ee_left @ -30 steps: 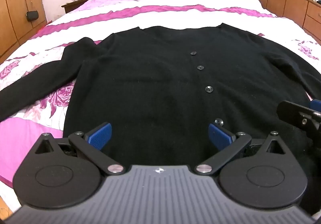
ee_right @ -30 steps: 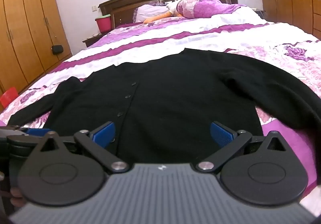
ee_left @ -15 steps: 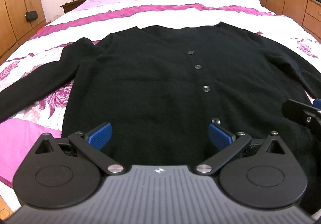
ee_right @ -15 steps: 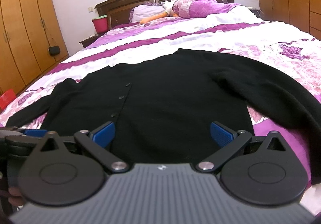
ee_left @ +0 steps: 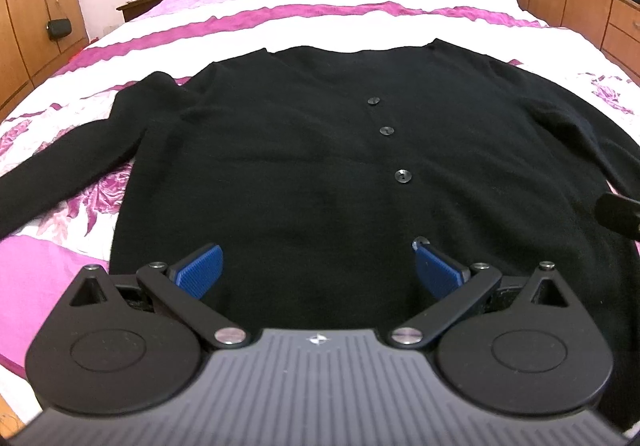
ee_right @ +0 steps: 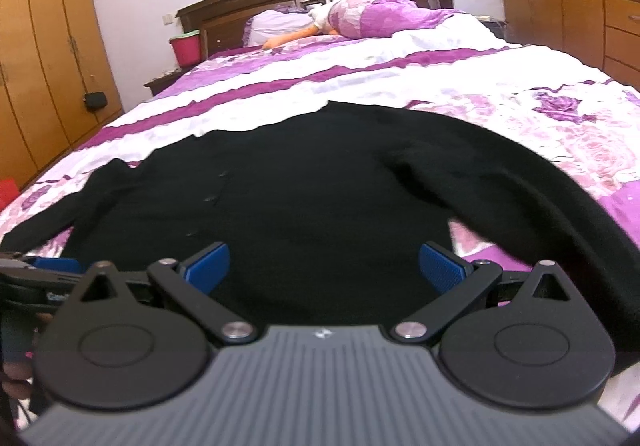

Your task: Fold small clothes

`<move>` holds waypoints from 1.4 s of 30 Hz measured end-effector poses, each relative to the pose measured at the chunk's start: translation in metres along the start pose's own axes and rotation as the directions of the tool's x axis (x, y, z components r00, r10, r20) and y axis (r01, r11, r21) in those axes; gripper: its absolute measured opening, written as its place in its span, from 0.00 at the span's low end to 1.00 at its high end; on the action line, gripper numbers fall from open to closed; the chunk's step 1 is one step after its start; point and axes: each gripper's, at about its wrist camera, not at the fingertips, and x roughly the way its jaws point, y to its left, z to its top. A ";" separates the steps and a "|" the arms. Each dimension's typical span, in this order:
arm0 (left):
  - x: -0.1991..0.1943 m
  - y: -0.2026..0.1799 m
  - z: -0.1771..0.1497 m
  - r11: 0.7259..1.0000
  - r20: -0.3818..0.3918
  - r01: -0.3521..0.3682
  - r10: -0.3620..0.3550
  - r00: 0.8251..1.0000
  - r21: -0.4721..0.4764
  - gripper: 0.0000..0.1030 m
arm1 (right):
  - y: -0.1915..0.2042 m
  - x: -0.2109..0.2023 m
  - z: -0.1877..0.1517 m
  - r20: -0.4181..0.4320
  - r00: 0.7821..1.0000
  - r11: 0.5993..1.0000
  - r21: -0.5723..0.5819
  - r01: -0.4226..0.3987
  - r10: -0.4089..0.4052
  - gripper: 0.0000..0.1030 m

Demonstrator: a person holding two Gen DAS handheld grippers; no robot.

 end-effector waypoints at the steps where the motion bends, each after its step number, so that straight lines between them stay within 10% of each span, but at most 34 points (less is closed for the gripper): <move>1: 0.003 -0.001 0.000 1.000 -0.003 0.003 -0.003 1.000 -0.003 1.00 | -0.004 0.000 0.000 -0.001 1.000 1.000 0.000 0.012 -0.012 1.00; 25: 0.056 -0.027 -0.006 1.000 -0.056 0.003 -0.001 0.998 0.031 1.00 | -0.140 -0.014 0.013 0.071 0.970 0.968 0.118 0.223 -0.232 1.00; 42: 0.052 -0.026 -0.014 0.999 -0.024 0.007 -0.006 1.000 0.045 1.00 | -0.189 0.036 -0.012 -0.078 0.962 0.956 0.117 0.270 -0.262 0.93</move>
